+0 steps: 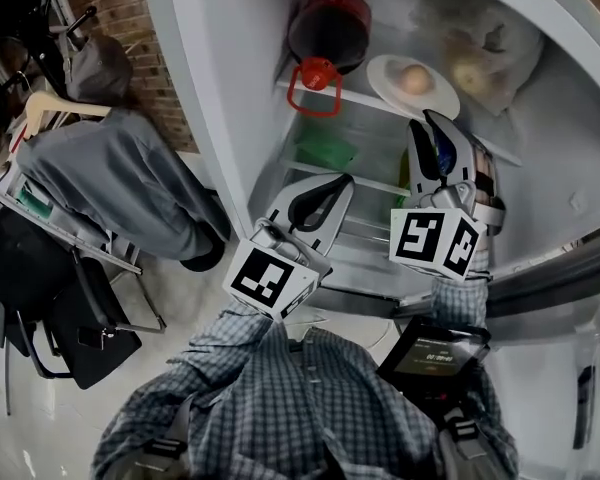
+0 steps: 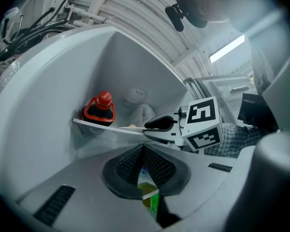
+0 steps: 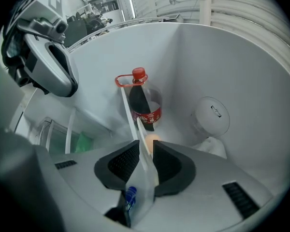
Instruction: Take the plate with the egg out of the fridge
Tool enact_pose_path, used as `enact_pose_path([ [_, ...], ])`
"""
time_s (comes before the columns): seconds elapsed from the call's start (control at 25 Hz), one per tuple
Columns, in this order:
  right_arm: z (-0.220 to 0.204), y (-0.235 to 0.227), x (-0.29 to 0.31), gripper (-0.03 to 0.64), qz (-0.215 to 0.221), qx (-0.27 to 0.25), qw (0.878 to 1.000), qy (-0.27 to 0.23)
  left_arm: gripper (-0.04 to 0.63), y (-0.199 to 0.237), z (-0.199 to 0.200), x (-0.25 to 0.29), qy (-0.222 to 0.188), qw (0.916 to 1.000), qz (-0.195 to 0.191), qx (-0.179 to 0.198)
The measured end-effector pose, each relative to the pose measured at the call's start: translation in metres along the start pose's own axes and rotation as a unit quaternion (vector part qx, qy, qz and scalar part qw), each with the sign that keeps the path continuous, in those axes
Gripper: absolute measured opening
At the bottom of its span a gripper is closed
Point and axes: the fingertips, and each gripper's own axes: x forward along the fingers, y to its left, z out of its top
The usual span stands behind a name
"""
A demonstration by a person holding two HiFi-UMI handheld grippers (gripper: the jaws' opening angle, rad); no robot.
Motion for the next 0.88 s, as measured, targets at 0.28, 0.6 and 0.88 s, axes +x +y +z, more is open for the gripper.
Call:
enact_pose_path([
  [0.28,0.0,0.0,0.002,0.067,0.007,-0.009,1.0,-0.001,0.006,0.001,-0.003,0.002,-0.002,1.0,0.007,-0.004],
  [0.6,0.0,0.001,0.002,0.038,-0.006,-0.063,0.998,0.009,0.006,-0.006,-0.003,0.006,-0.004,0.9997,-0.005,-0.024],
  [0.88,0.006,-0.002,-0.004,0.026,-0.023,-0.087,0.996,0.009,0.008,-0.01,0.01,0.011,-0.024,0.9944,-0.034,-0.097],
])
